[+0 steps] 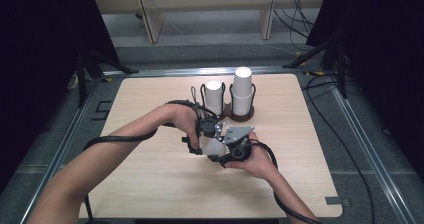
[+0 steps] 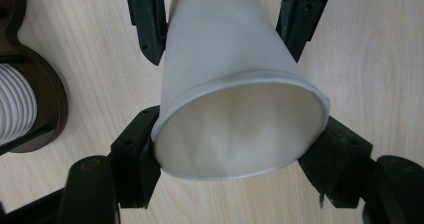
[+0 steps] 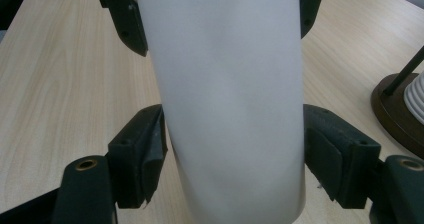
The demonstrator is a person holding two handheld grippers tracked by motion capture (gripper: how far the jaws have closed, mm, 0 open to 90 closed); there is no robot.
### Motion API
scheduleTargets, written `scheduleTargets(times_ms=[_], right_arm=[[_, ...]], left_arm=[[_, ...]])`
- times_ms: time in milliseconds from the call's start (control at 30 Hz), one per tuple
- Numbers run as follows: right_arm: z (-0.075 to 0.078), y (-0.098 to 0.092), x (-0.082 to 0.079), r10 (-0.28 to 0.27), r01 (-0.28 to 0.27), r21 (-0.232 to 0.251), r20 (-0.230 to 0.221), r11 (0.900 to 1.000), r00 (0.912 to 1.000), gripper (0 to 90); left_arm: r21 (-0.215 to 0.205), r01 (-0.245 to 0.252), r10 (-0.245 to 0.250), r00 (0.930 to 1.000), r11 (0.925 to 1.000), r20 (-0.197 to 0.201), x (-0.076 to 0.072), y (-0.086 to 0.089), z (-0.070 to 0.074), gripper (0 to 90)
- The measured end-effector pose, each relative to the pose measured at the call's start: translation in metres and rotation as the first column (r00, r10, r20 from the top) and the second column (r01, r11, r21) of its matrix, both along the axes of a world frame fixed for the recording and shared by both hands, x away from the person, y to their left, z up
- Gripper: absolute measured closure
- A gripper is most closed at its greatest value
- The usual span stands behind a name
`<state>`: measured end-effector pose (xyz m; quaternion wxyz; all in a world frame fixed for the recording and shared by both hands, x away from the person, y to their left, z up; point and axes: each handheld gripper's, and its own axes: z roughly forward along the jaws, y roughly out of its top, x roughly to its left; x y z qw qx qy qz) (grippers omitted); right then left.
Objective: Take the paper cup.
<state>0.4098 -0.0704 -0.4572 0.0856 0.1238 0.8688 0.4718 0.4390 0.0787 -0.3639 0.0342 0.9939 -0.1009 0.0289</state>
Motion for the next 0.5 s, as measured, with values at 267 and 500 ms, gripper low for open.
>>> scheduleTargets(times_ms=[267,500], right_arm=[[-0.0016,0.0003,0.0014,0.002,-0.002,0.000,0.018,1.000,0.9998,30.6],[-0.0025,-0.0002,0.0016,0.000,0.000,0.003,0.001,1.000,1.0000,31.0]], left_arm=[[0.001,0.006,-0.006,1.0000,1.0000,0.007,-0.0003,-0.0011,0.0001,30.6],[0.000,0.006,-0.006,1.0000,1.0000,0.006,0.0000,-0.0016,0.0008,30.6]])
